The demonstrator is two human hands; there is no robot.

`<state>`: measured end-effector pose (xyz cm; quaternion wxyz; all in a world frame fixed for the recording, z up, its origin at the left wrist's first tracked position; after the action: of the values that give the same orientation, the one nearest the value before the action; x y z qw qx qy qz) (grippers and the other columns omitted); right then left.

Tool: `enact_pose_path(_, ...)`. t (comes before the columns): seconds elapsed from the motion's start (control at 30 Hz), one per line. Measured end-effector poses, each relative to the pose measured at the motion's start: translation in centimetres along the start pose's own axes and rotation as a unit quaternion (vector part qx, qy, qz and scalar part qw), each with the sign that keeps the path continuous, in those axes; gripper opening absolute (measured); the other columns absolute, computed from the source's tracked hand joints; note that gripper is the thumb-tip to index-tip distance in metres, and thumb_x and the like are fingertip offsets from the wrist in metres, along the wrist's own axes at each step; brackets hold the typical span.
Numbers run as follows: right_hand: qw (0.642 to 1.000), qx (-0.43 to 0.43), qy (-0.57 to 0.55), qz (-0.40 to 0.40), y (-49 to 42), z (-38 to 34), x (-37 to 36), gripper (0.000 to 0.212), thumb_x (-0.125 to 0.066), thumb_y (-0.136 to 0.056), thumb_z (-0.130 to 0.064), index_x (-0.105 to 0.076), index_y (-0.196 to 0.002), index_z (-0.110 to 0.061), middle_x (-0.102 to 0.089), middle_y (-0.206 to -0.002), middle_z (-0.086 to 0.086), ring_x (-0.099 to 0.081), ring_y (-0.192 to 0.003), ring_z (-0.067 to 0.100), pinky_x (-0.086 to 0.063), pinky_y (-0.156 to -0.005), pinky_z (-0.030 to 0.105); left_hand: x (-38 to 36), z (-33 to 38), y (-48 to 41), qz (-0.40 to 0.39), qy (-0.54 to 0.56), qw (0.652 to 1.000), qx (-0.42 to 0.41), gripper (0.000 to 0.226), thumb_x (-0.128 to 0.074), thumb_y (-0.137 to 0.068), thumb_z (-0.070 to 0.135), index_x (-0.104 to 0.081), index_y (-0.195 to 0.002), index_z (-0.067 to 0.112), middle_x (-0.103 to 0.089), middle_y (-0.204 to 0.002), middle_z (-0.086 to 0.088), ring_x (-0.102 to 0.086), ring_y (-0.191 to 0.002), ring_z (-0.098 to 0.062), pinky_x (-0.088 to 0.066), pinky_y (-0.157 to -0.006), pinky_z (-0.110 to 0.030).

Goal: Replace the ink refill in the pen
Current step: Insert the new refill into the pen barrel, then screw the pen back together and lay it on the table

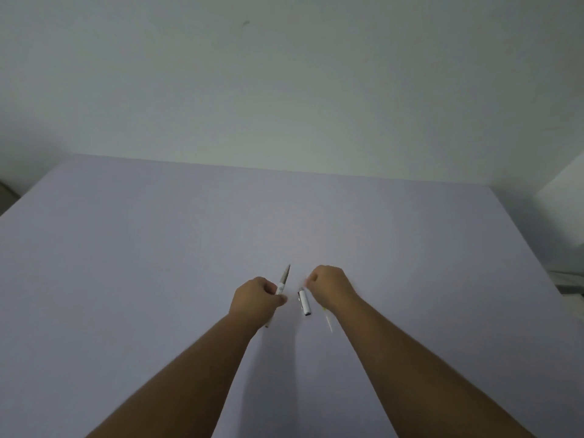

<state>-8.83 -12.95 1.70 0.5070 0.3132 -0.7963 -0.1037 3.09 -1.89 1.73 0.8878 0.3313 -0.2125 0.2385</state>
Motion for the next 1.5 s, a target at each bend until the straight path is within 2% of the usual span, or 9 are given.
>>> enact_pose_path(0.07,0.998,-0.005,0.056,-0.015,-0.6,0.5,-1.7,0.018,-0.051,-0.088,-0.012,-0.055,-0.07,-0.013,-0.055,-0.068,0.003,-0.063,-0.085,0.03,-0.041,-0.06,0.026,-0.1,-0.5,-0.1,-0.003,0.017,1.0,0.012,0.015,-0.072,-0.079,0.022,-0.058,-0.075,0.018,-0.058,-0.075,0.003,-0.053,-0.065,-0.01,-0.041,-0.052,-0.021)
enact_pose_path(0.2,0.995,0.012,0.091,0.033,-1.1,0.6,-3.5,0.022,-0.048,-0.091,-0.017,-0.057,-0.107,-0.005,-0.065,-0.109,0.013,-0.062,-0.104,0.033,-0.041,-0.071,0.03,-0.5,-0.9,-0.3,-0.016,0.038,0.999,0.024,0.016,-0.074,-0.078,0.022,-0.059,-0.074,0.017,-0.059,-0.074,0.002,-0.054,-0.066,-0.013,-0.046,-0.059,-0.023)
enact_pose_path(0.47,0.997,-0.008,0.06,0.043,-1.5,0.8,-4.8,0.027,-0.048,-0.092,-0.019,-0.052,-0.116,-0.006,-0.063,-0.118,0.013,-0.06,-0.111,0.031,-0.05,-0.086,0.036,-0.7,-1.6,-0.6,-0.036,0.052,0.998,0.03,0.019,-0.077,-0.076,0.022,-0.059,-0.071,0.018,-0.059,-0.071,0.002,-0.055,-0.067,-0.015,-0.049,-0.068,-0.03)
enact_pose_path(0.57,0.998,-0.021,-0.019,0.059,-1.6,0.8,-3.8,0.029,-0.049,-0.094,-0.028,-0.063,-0.104,-0.005,-0.067,-0.103,0.015,-0.063,-0.101,0.031,-0.049,-0.086,0.033,-0.7,-1.6,-0.5,-0.043,0.046,0.998,0.031,0.019,-0.077,-0.075,0.022,-0.059,-0.07,0.018,-0.059,-0.07,0.002,-0.054,-0.065,-0.015,-0.048,-0.068,-0.03)
enact_pose_path(0.67,0.979,-0.048,-0.186,0.068,-2.0,0.7,-2.0,0.032,-0.053,-0.09,-0.027,-0.072,-0.078,-0.005,-0.067,-0.073,0.012,-0.061,-0.07,0.028,-0.049,-0.073,0.033,-0.5,-1.6,-0.5,-0.047,0.041,0.998,0.033,0.019,-0.077,-0.074,0.022,-0.06,-0.069,0.018,-0.059,-0.071,0.001,-0.054,-0.066,-0.016,-0.047,-0.067,-0.03)
enact_pose_path(0.77,0.888,-0.09,-0.448,0.052,-1.8,0.3,-0.6,0.019,-0.061,-0.085,-0.014,-0.07,-0.07,-0.005,-0.065,-0.065,0.009,-0.057,-0.059,0.02,-0.05,-0.071,0.033,-0.5,-1.3,-0.3,-0.052,0.031,0.998,0.033,0.017,-0.077,-0.075,0.023,-0.061,-0.072,0.017,-0.06,-0.073,0.001,-0.054,-0.067,-0.015,-0.046,-0.063,-0.027)
enact_pose_path(0.87,0.846,-0.067,-0.529,0.027,-1.3,-0.5,0.6,0.019,-0.062,-0.086,-0.008,-0.065,-0.067,-0.009,-0.065,-0.067,0.009,-0.058,-0.06,0.017,-0.051,-0.066,0.026,-0.6,-1.0,-0.1,-0.056,0.028,0.998,0.026,0.017,-0.077,-0.076,0.023,-0.061,-0.073,0.017,-0.059,-0.074,0.001,-0.053,-0.069,-0.015,-0.045,-0.061,-0.025)
enact_pose_path(1.1,0.861,-0.041,-0.507,-0.016,-0.1,-0.8,0.0,0.012,-0.063,-0.086,-0.008,-0.067,-0.074,-0.008,-0.069,-0.076,0.012,-0.063,-0.068,0.019,-0.053,-0.065,0.025,-0.8,-0.1,0.5,-0.06,0.042,0.997,0.014,0.016,-0.076,-0.076,0.021,-0.061,-0.074,0.015,-0.059,-0.072,-0.001,-0.053,-0.065,-0.016,-0.046,-0.064,-0.028)
enact_pose_path(1.5,0.87,-0.01,-0.486,-0.078,1.1,-0.4,-0.4,0.011,-0.064,-0.086,-0.008,-0.069,-0.078,-0.003,-0.068,-0.074,0.01,-0.061,-0.061,0.016,-0.054,-0.06,0.022,-1.1,0.4,0.9,-0.043,0.063,0.997,0.01,0.015,-0.074,-0.078,0.019,-0.06,-0.072,0.015,-0.058,-0.072,-0.003,-0.052,-0.064,-0.017,-0.046,-0.064,-0.03)
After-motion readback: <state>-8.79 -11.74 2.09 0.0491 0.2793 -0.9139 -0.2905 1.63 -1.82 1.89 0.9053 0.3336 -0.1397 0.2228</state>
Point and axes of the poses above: each hand's wrist, its own y-axis away from the middle knuckle, its own x-axis out of the back of the hand, z = x × y, the point moved 4 cm from there along -y, towards the middle knuckle
